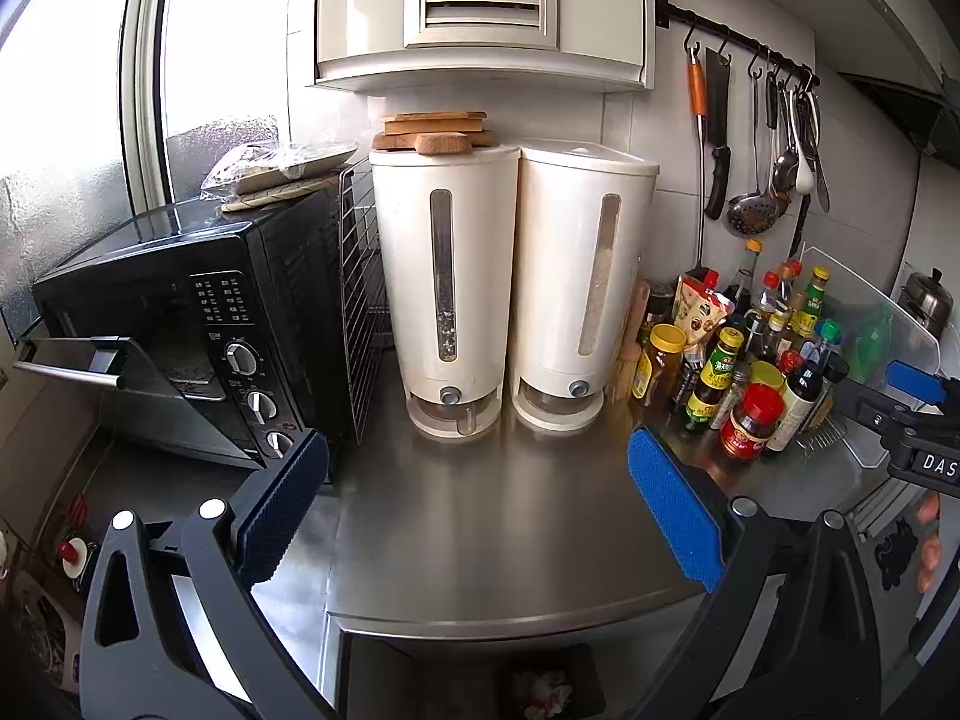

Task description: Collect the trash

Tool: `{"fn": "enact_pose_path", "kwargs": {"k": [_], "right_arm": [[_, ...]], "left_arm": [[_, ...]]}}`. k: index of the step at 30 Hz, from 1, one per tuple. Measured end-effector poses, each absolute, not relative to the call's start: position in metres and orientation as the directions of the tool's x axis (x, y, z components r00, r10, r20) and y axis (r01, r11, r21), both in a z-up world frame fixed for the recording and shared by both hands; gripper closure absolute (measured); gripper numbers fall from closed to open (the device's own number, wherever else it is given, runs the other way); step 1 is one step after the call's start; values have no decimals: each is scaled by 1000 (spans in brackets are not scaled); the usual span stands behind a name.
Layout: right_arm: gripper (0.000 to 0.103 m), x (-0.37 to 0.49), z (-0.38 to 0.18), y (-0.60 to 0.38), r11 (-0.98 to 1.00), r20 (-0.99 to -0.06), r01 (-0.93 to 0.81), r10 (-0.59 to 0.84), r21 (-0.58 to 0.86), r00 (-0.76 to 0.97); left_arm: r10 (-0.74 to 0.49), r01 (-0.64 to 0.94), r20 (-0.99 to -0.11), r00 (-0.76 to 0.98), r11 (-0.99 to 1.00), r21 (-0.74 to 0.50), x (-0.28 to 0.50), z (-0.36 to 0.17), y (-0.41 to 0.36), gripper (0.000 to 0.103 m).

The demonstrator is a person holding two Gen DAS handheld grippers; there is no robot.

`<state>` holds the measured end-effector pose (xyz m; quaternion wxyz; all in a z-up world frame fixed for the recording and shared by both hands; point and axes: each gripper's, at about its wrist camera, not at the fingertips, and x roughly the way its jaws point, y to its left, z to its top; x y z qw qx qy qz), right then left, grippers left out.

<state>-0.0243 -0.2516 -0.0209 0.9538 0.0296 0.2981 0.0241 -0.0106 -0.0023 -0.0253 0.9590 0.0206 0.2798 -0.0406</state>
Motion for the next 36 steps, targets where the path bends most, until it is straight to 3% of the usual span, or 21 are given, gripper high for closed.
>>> {"fn": "enact_pose_path", "kwargs": {"k": [36], "right_arm": [[3, -10, -24, -253, 998, -574, -19, 51, 62, 817]], "left_arm": [[-65, 77, -516, 854, 997, 1, -3, -21, 1, 8]]}}
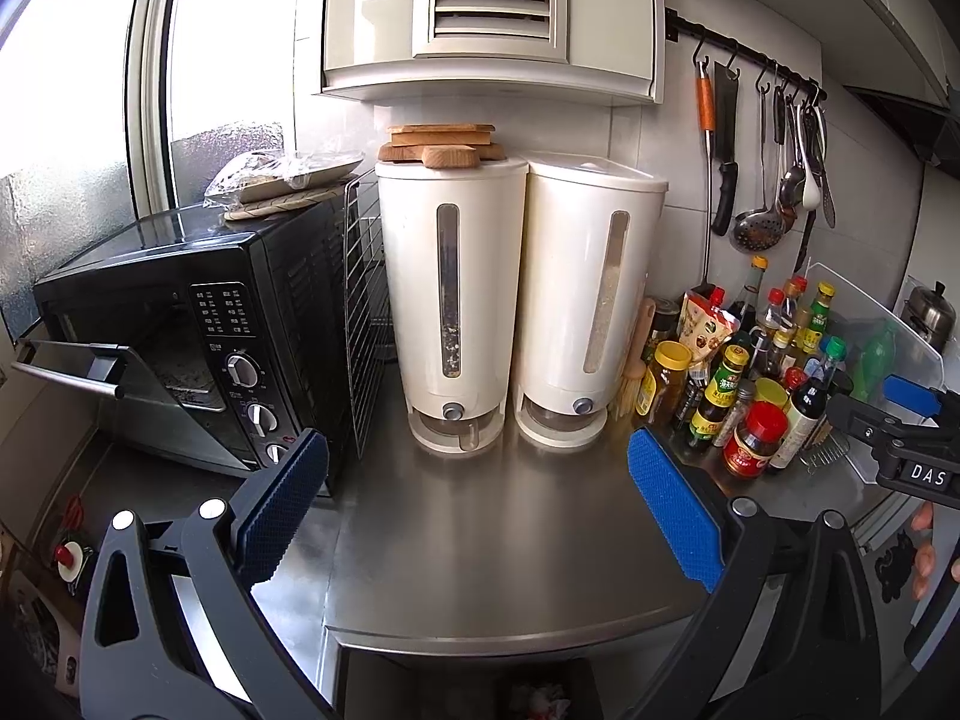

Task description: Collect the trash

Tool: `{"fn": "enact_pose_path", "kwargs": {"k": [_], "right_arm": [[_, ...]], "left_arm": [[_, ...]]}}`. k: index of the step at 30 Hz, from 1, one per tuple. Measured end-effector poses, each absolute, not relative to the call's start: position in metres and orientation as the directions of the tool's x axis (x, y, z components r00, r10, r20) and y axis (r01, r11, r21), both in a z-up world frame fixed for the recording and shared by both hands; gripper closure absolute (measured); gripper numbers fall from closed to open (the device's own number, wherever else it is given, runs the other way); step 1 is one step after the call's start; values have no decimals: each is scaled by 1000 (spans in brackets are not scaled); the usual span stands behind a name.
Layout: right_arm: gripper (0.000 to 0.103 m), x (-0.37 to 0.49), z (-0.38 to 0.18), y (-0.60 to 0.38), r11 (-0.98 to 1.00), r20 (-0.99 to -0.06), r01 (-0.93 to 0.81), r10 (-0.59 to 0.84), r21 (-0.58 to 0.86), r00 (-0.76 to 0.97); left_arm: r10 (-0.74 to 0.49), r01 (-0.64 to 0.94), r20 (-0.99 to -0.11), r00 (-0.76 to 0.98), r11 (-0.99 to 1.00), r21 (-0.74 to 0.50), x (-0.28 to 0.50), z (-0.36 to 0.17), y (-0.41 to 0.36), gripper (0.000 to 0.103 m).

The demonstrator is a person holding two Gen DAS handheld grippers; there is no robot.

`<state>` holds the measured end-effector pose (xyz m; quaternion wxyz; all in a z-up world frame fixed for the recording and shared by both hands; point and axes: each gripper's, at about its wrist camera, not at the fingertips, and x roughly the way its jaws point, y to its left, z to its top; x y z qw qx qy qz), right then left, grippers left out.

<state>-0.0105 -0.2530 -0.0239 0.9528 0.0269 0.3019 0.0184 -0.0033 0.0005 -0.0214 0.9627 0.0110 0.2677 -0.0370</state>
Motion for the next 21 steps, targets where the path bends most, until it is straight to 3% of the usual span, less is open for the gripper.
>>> {"fn": "enact_pose_path", "kwargs": {"k": [21], "right_arm": [[3, -8, -26, -255, 998, -579, -7, 41, 61, 814]], "left_arm": [[-62, 80, -514, 855, 997, 13, -3, -21, -4, 8]]}}
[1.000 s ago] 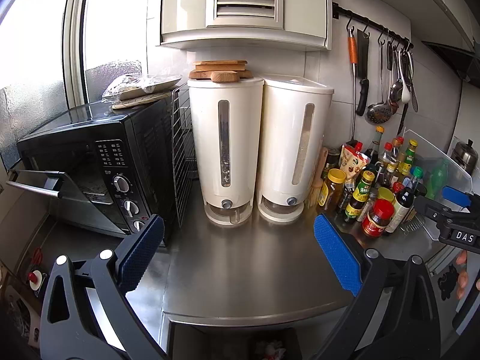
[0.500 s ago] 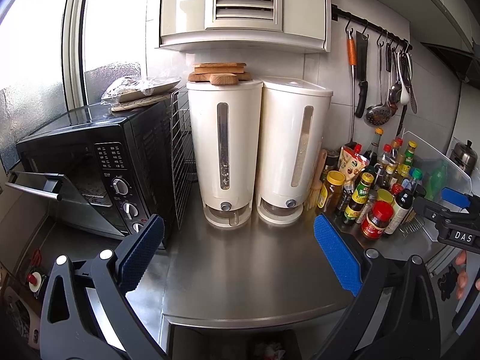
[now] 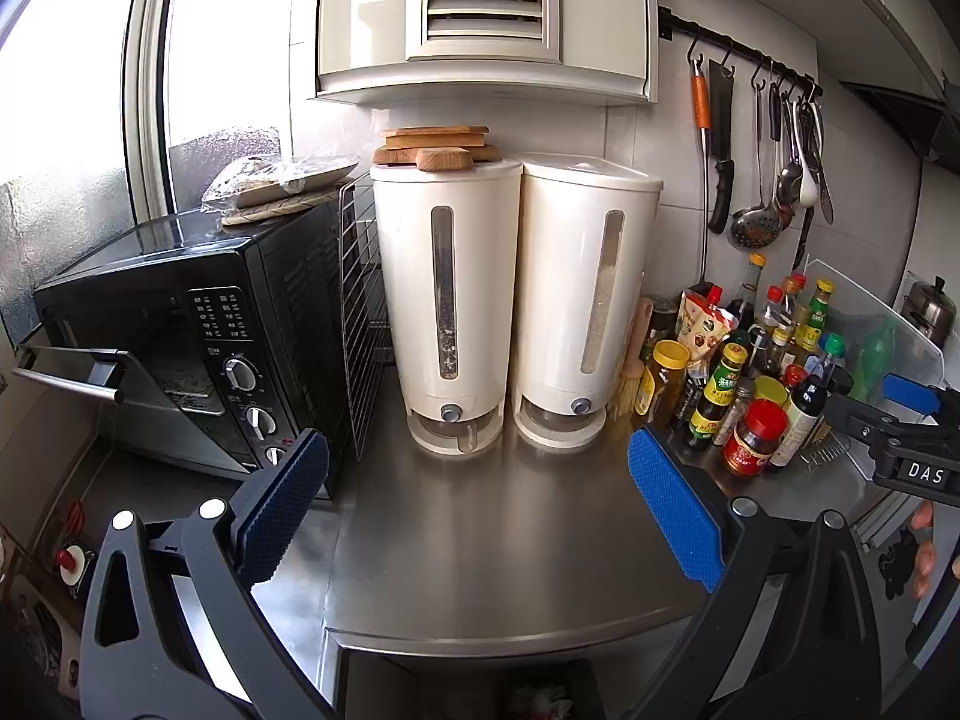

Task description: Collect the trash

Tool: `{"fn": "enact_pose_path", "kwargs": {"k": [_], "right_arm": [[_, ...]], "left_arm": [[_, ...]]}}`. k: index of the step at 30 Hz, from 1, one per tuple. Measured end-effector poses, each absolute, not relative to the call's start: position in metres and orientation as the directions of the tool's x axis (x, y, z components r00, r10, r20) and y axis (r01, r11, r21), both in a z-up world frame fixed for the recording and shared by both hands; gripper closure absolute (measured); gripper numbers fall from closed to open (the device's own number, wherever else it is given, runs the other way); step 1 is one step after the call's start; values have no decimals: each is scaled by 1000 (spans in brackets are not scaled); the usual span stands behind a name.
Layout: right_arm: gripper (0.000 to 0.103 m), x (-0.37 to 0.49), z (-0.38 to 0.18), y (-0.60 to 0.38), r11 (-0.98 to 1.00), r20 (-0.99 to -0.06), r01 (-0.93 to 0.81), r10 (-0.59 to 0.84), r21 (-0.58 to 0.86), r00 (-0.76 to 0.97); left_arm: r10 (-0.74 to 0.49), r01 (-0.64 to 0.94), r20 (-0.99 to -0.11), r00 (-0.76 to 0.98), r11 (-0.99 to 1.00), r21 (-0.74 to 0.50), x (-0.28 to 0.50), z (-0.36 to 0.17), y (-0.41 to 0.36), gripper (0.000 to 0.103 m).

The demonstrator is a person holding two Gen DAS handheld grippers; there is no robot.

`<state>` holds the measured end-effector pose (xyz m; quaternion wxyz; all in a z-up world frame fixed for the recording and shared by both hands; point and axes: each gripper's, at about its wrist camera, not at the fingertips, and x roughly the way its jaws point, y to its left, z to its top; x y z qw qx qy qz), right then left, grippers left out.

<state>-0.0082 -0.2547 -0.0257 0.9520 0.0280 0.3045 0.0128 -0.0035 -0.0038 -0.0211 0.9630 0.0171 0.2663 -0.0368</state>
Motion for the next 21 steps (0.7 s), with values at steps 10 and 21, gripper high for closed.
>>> {"fn": "enact_pose_path", "kwargs": {"k": [10, 21], "right_arm": [[3, -10, -26, -256, 998, -578, -7, 42, 62, 815], [3, -11, -26, -254, 998, -580, -5, 39, 61, 813]], "left_arm": [[-62, 83, -515, 855, 996, 18, -5, -23, -5, 8], [-65, 83, -512, 856, 996, 12, -7, -21, -5, 8]]}}
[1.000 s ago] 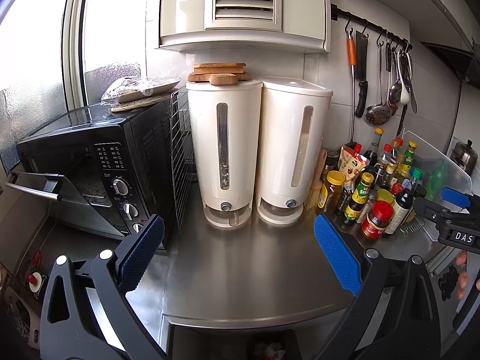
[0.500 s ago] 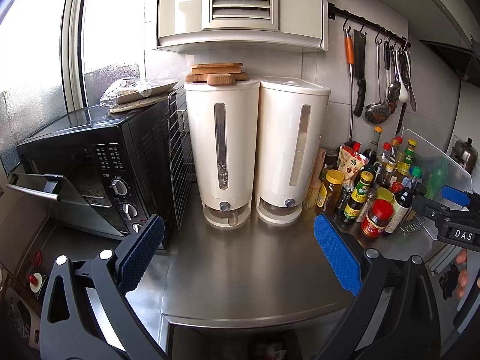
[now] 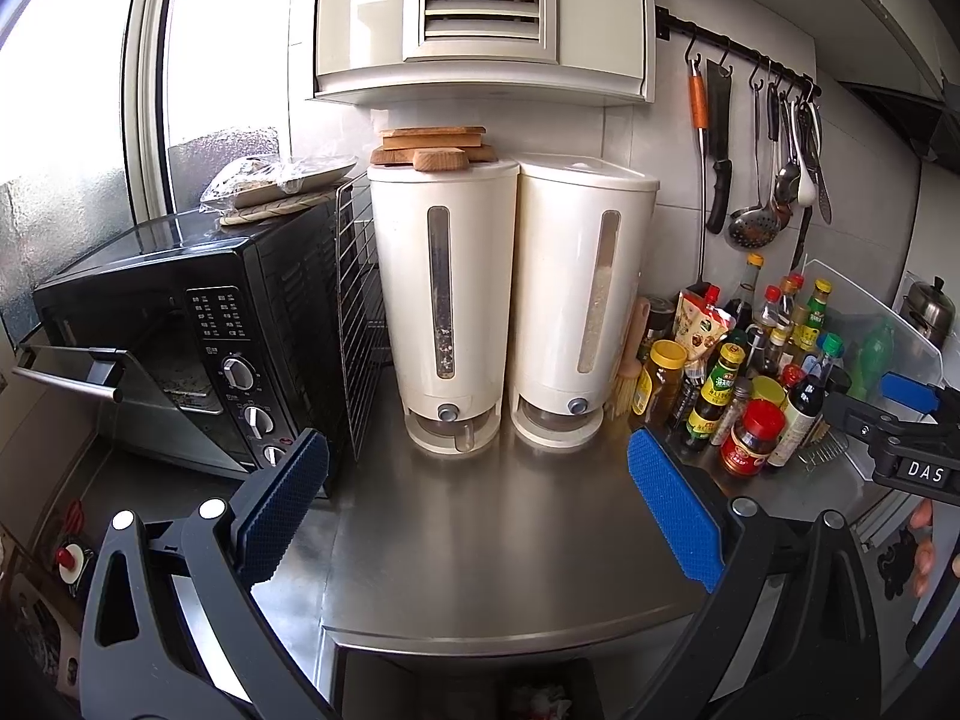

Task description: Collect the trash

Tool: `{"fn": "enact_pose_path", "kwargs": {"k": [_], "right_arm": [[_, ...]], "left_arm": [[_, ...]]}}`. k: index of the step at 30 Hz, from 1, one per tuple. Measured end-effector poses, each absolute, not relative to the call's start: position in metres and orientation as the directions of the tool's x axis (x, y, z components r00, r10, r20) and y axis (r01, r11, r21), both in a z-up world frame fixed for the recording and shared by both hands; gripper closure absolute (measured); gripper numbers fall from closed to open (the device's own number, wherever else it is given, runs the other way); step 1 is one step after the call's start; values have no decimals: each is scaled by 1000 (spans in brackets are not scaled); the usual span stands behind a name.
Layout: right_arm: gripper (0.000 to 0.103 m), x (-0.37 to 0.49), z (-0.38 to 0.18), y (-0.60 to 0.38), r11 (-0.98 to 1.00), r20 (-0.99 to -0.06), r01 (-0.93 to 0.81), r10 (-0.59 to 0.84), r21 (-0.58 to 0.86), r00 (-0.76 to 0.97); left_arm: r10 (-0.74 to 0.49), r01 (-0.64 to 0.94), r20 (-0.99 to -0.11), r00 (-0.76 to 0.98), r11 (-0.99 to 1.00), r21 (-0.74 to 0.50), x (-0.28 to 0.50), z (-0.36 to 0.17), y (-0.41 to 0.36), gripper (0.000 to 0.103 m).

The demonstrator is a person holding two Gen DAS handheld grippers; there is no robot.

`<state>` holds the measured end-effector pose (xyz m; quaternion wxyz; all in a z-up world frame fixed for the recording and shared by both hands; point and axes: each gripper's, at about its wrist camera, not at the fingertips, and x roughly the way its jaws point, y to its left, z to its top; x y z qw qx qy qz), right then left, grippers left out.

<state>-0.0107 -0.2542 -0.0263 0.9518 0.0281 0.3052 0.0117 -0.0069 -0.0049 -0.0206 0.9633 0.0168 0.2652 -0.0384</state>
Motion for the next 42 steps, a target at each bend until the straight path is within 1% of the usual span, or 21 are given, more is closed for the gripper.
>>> {"fn": "enact_pose_path", "kwargs": {"k": [8, 13, 17, 20, 28, 37, 40, 42], "right_arm": [[3, -12, -26, -255, 998, -582, 3, 33, 61, 813], [3, -12, -26, -257, 998, -582, 5, 33, 63, 813], [3, -12, -27, -257, 998, -583, 4, 34, 63, 812], [3, -12, -27, -257, 998, -583, 2, 35, 63, 812], [3, -13, -29, -255, 998, -587, 2, 38, 67, 809], [3, -12, -31, -252, 997, -594, -3, 49, 78, 803], [3, -12, -31, -250, 997, -593, -7, 53, 79, 803], [3, -11, -32, -250, 997, -596, -8, 54, 80, 801]], "left_arm": [[-49, 73, -511, 858, 997, 27, -6, -20, -7, 8], [-30, 53, -495, 868, 998, 31, -8, -17, -4, 8], [-18, 41, -511, 860, 999, 33, -7, -19, -2, 8], [-32, 40, -536, 844, 999, 3, -4, -22, 1, 8], [-24, 22, -541, 841, 1000, -10, -4, -27, 5, 8], [-72, 58, -541, 838, 997, -42, -5, -25, 8, 8], [-17, 35, -548, 836, 999, 22, -5, -26, 4, 8], [-7, 27, -553, 833, 999, 28, -5, -27, 4, 8]]}}
